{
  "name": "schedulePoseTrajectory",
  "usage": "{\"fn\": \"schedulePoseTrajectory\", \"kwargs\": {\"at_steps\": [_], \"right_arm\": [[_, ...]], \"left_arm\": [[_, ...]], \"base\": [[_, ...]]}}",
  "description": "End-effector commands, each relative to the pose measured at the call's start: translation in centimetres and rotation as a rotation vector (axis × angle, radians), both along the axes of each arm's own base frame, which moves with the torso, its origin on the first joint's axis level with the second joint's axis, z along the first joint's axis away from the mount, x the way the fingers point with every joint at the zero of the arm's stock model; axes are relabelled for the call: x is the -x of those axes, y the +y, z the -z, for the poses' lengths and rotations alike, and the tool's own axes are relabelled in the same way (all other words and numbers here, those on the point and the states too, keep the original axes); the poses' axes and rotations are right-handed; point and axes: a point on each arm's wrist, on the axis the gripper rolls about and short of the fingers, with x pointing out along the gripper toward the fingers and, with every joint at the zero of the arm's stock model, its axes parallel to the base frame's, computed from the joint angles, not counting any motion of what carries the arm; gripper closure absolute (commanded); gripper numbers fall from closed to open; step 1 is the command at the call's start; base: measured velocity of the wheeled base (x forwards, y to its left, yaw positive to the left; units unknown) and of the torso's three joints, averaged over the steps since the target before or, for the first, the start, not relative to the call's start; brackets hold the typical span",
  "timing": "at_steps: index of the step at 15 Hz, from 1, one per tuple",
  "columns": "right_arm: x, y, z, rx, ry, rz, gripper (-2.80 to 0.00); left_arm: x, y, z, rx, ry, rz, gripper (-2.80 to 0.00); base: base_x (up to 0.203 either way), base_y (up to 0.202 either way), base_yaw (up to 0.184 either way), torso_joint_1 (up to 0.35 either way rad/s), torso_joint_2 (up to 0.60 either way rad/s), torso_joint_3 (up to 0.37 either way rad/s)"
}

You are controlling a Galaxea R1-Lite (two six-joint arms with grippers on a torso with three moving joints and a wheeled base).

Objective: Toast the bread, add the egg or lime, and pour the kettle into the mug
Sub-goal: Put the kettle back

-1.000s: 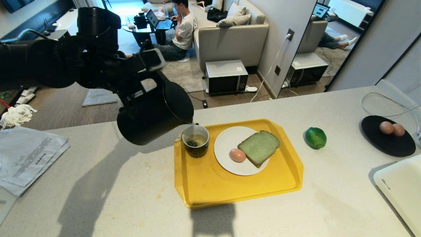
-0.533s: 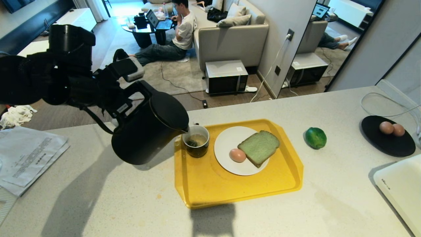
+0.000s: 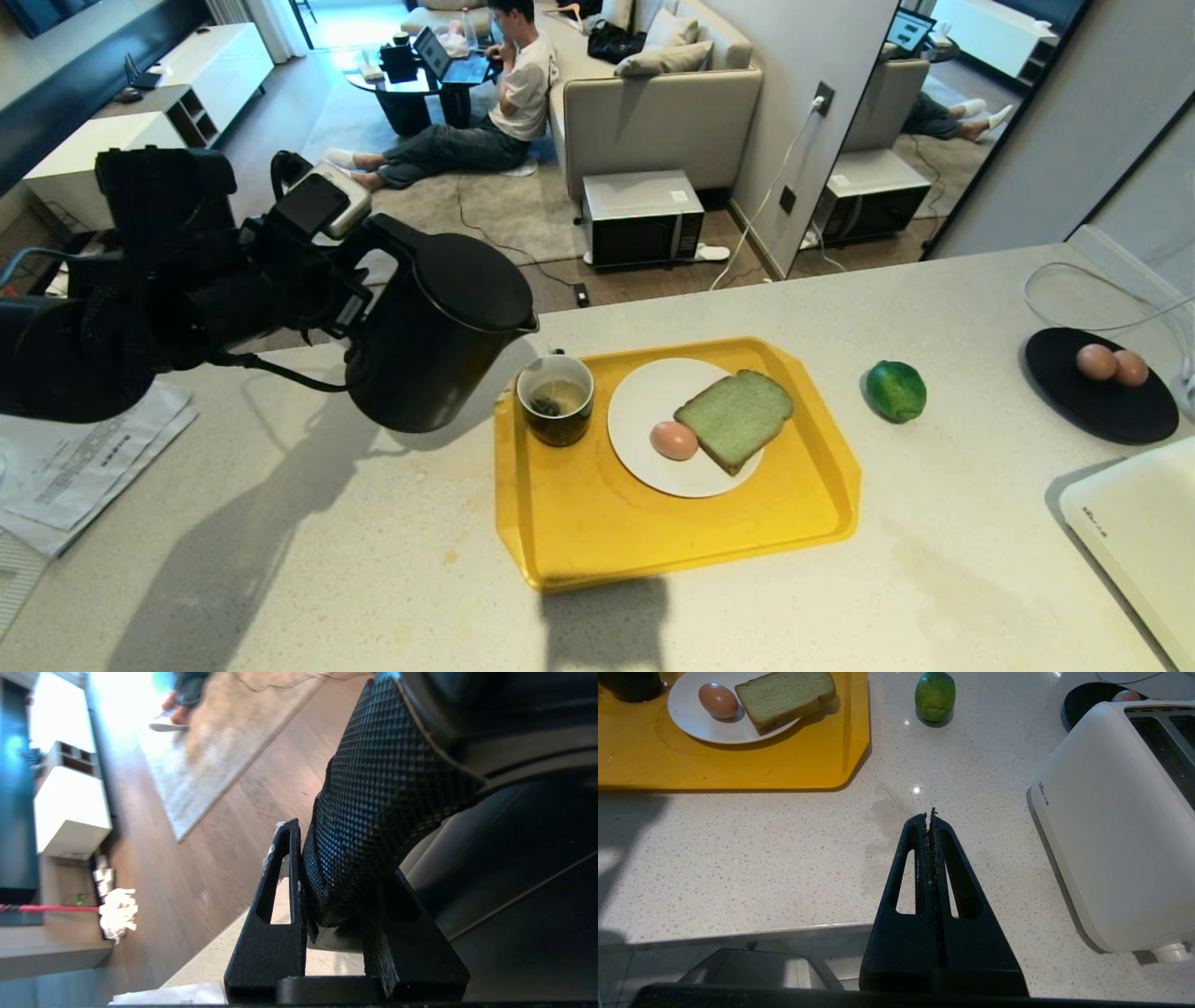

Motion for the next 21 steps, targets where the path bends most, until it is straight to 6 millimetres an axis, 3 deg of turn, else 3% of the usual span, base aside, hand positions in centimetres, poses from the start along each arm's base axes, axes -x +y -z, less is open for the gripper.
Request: {"fn": "schedulePoseTrajectory", "kwargs": {"at_steps": [1, 8, 15, 21], "right_arm": [[0.0, 0.0, 0.0, 0.000, 0.003, -0.001, 0.00], [0.0, 0.0, 0.0, 0.000, 0.003, -0.001, 0.00], [0.0, 0.0, 0.0, 0.000, 0.003, -0.001, 0.00], [0.0, 0.0, 0.0, 0.000, 0.003, -0.001, 0.00]], "left_arm": [[-0.2, 1.0, 0.9, -0.002, 0.018, -0.032, 0.00], [-0.9, 2.5, 2.5, 0.045, 0.037, -0.079, 0.00], [-4.5, 2.1, 4.6, 0.147, -0.132, -0.073, 0.00], [-5.4, 0.7, 5.5, 0.179, -0.136, -0.041, 0.00]], "base": [[0.000, 0.000, 0.000, 0.000, 0.00, 0.000], [0.000, 0.000, 0.000, 0.000, 0.00, 0.000], [0.000, 0.000, 0.000, 0.000, 0.00, 0.000], [0.000, 0.000, 0.000, 0.000, 0.00, 0.000]]}}
